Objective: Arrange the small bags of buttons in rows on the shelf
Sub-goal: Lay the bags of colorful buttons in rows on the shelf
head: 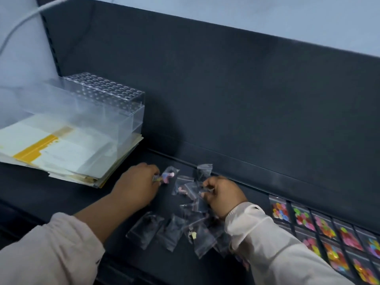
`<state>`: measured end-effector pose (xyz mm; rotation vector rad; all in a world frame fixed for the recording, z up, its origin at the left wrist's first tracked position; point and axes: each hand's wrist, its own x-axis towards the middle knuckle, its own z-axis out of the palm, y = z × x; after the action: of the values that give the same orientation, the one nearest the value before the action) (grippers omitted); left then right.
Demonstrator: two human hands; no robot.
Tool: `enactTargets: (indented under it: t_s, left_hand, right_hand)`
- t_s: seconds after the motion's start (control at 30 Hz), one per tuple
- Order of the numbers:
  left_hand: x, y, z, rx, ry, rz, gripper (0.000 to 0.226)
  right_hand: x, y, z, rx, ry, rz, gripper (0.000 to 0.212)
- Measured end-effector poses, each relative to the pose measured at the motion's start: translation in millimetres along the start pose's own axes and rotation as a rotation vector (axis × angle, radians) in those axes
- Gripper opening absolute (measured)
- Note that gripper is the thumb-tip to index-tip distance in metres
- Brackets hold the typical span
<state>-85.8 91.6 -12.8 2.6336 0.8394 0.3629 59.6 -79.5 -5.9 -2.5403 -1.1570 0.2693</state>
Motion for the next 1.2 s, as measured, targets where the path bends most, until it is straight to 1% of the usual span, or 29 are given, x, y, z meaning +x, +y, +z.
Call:
enactTargets:
  t_s: [0.1,0.2,0.27,0.33,0.37,0.43,0.5,0.53,0.63,0.67,0.73,0.8,0.9,1.03,1.1,1.13,1.2]
  left_hand:
    - [19.5,-5.1,12.0,0.035,-0.003,0.008,0.028]
    - [33.7,-11.5,25.4,0.172,0.020,-0.072,0.034]
    - [38.8,-16.2,31.8,0.278,0.000,-0.128,0.033]
    - [41.2,-18.8,34.5,0.282,-0.022,-0.124,0.025]
    - [41.7,-18.4,33.2,0.237,-0.020,-0.113,0.018]
    - [40.6,-15.7,26.0,0.012,-0.011,-0.109,0.006]
    - [38.5,-9.4,15.2,-0.275,-0.058,-0.108,0.012]
    - [37.3,-5.7,9.2,-0.386,-0.087,-0.098,0.015]
    - [33.6,5.8,-6.3,-0.550,-0.140,-0.039,0.019]
    - [32.7,9.3,-9.2,-0.579,-0.158,-0.018,0.019]
    - [30.7,16.6,-12.8,-0.626,-0.195,0.025,0.016]
    - [27.7,25.3,-15.1,-0.665,-0.217,0.048,0.015]
    - [23.3,39.2,-14.1,-0.693,-0.240,0.050,0.016]
    - [19.6,58.6,-8.8,-0.681,-0.310,0.115,0.017]
    - [18.5,70.7,-6.8,-0.687,-0.326,0.155,0.009]
    - [17.4,77.4,-5.7,-0.694,-0.316,0.165,0.004]
    - [14.3,89.5,-0.6,-0.662,-0.264,0.171,0.005]
  right_hand:
    - [10.0,-5.9,6.9,0.052,0.038,0.000,0.021]
    - [20.2,-14.3,14.4,0.096,0.086,-0.013,0.018]
    - [26.2,-19.9,19.6,0.153,0.099,-0.020,0.015]
    - [30.0,-25.0,24.1,0.201,0.099,-0.016,0.013]
    - [31.6,-26.5,25.9,0.223,0.100,-0.005,0.013]
    - [34.5,-30.4,27.6,0.287,0.120,0.024,0.013]
    - [36.2,-36.5,24.2,0.421,0.151,0.029,0.014]
    - [36.5,-40.6,21.3,0.510,0.141,0.016,0.019]
    - [34.0,-51.1,10.8,0.726,-0.012,-0.028,0.035]
    - [32.5,-52.9,7.8,0.773,-0.055,-0.031,0.034]
    - [29.3,-51.0,2.0,0.839,-0.100,-0.019,0.025]
    - [23.8,-45.4,-5.2,0.834,-0.116,-0.013,0.017]
    - [13.4,-36.0,-16.1,0.803,-0.125,0.017,0.022]
    - [-3.2,-24.8,-33.0,0.765,-0.211,0.074,0.024]
    - [-12.0,-14.9,-43.0,0.727,-0.173,0.110,0.025]
    - [-15.9,-7.8,-46.8,0.695,-0.126,0.135,0.026]
    - [-24.0,7.6,-52.2,0.677,-0.012,0.208,0.030]
